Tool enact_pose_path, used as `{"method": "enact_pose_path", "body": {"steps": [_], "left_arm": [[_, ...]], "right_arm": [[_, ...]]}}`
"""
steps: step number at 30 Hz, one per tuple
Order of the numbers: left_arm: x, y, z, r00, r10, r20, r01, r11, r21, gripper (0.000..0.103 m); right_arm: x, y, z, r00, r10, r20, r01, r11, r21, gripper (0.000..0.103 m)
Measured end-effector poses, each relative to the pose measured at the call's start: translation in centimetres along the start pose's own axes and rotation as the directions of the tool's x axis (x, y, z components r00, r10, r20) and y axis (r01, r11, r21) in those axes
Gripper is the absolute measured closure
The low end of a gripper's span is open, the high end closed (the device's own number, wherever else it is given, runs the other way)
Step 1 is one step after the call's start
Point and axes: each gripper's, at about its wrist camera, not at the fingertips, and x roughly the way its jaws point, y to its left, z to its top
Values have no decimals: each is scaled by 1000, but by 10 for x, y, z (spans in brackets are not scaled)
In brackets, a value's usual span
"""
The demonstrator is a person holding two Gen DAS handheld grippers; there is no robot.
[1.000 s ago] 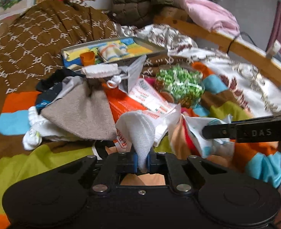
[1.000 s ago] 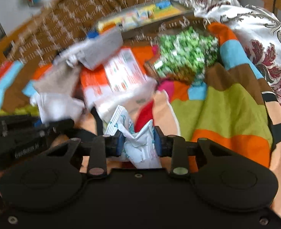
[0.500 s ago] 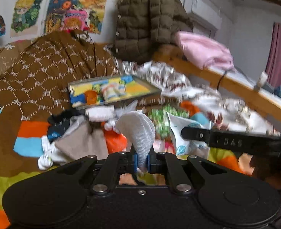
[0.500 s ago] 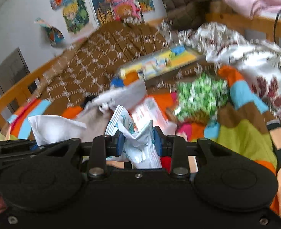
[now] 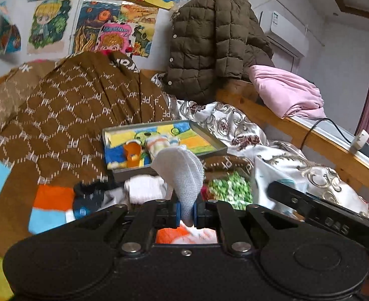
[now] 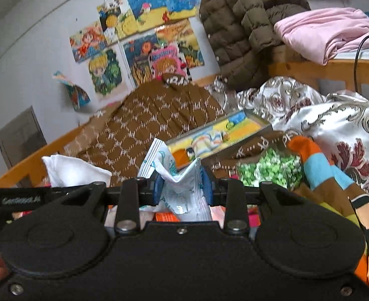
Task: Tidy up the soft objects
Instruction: 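Carry the white cloth and printed bag into the metal tray and release both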
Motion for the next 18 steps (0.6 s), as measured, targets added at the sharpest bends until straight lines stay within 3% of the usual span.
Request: {"method": "enact_pose_path", "body": {"steps": [5, 10, 14, 18], "left_arm": [[29, -3, 38, 1000, 10, -7, -10, 1000, -27, 94], [72, -2, 67, 1000, 18, -20, -18, 1000, 18, 94], [126, 9, 83, 1000, 8, -17, -7, 998, 62, 93], [190, 34, 92, 1000, -8, -8, 9, 997, 78, 94]], "right_arm": [[-3, -8, 19, 998, -6, 65, 5, 1000, 17, 79], [21, -26, 48, 996, -33, 86, 32, 999, 12, 79], [66, -40, 75, 997, -43, 71, 46, 998, -34, 79], [137, -50, 99, 998, -42, 41, 47, 992, -121, 79]]}}
